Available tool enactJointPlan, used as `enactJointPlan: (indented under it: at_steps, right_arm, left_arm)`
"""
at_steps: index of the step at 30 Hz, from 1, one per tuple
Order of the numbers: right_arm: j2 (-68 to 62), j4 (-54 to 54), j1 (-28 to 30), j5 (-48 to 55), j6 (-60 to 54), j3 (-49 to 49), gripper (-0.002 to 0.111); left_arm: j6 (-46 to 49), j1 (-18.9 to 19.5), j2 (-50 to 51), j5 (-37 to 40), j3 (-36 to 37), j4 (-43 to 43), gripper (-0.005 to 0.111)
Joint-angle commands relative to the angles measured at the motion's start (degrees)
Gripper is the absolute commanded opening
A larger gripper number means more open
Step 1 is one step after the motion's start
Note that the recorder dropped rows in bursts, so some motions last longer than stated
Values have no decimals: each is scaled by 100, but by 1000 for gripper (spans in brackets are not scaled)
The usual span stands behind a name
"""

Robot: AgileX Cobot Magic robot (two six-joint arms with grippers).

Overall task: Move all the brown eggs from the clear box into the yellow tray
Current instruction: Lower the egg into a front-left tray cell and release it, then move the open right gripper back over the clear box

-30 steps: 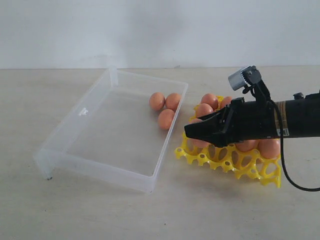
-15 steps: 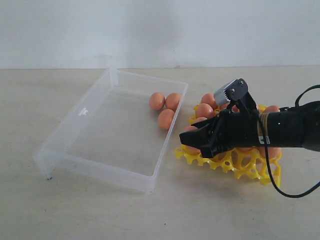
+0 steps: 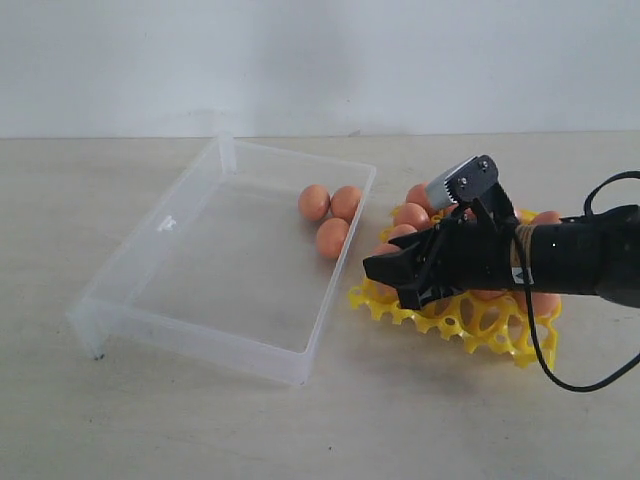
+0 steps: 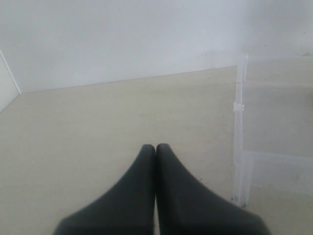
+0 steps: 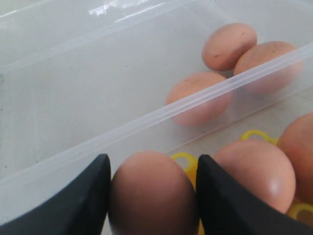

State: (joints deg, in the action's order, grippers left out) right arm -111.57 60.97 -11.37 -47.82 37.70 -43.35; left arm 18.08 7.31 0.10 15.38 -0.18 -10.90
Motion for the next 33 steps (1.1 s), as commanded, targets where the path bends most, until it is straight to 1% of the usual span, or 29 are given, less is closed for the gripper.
enactJointPlan:
  at_steps: [1,10,15,19,21,23,24,26,27,29,31,33]
  right_arm:
    - [3,-204,19,-78,-73,-17,53]
    - [3,-204,19,-91,-8,-17,53]
    - [73,-218,19,-518,62,-17,52]
    - [412,-229,19,-815,336,-17,52]
    - [714,-204,19,-919,615,-17,44]
    - [1029,-179,1,-1047,725,-17,30]
    - [1251,-179,-47,-1105,725,-17,19]
    - [1548,-221,-206,-1090,666,-56,3]
    - [1742,-221,-372,-996,667,-121,0]
    - [1970,-221,-674,-755,620,-269,0]
    - [2134,-221,-1163,-87,332,-527,0]
    - [2171,-221,-1736,1309,-49,-893,0]
  left_arm:
    - [-52,-4,-10,-44,18,-21,-4]
    - [-52,-4,-10,-44,18,-21,-4]
    - [-52,-4,-10,-44,18,-21,-4]
    - [-52,-4,-10,-44,18,-21,-4]
    - [-52,-4,-10,-44,18,-21,-4]
    - [-52,-4,-10,-44,18,-21,-4]
    - [-52,-4,-10,-44,18,-21,-4]
    - [-52,-4,-10,-44,18,-21,-4]
    - [-52,-4,-10,-44,18,-21,-4]
    - [-52,-4,-10,-44,18,-21,-4]
    - [-52,-4,-10,-44,18,-21,-4]
    - [-52,-4,-10,-44,18,-21,-4]
